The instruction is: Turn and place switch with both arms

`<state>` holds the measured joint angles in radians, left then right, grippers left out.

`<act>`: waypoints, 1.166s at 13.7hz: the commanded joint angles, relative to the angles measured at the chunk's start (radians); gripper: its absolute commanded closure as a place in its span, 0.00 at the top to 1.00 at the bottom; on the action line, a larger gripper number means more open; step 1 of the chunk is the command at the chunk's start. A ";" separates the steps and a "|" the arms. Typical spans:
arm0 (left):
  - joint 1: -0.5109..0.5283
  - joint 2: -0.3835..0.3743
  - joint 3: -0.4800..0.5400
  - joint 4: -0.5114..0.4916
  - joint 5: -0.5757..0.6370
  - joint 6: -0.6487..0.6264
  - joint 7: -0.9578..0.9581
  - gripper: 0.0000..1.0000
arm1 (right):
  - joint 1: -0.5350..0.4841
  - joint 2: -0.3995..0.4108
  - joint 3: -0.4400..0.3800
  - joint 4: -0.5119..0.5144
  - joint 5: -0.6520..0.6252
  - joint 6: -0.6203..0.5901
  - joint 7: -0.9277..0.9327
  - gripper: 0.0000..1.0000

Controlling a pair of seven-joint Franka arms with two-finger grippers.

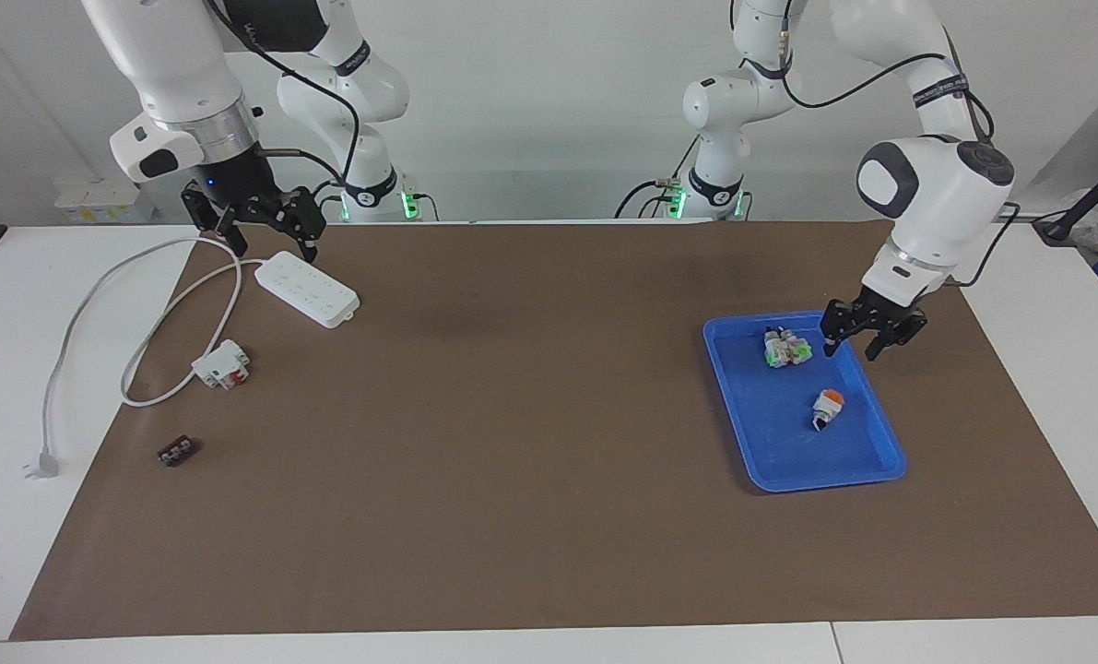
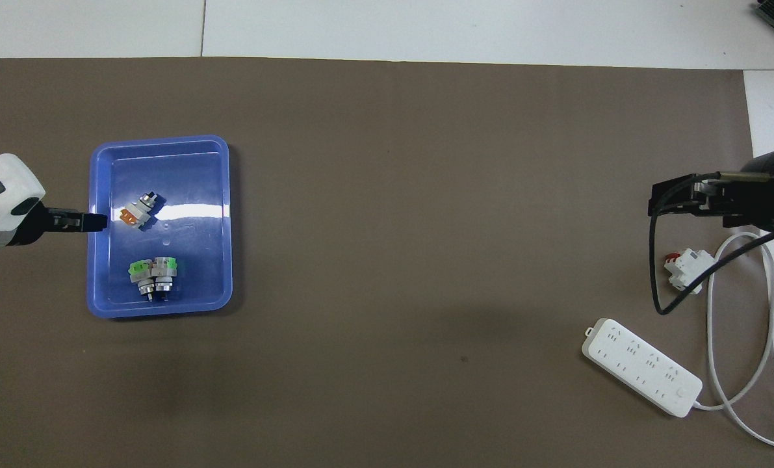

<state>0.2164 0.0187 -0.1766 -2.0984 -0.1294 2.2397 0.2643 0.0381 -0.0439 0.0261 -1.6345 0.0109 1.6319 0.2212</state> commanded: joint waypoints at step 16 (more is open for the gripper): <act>-0.170 -0.059 0.008 0.448 0.168 -0.658 -0.260 1.00 | 0.005 -0.004 0.003 -0.008 -0.020 0.020 0.006 1.00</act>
<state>0.0450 -0.0303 -0.1768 -1.6403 0.0159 1.5524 0.0138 0.0416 -0.0439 0.0265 -1.6345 0.0109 1.6325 0.2212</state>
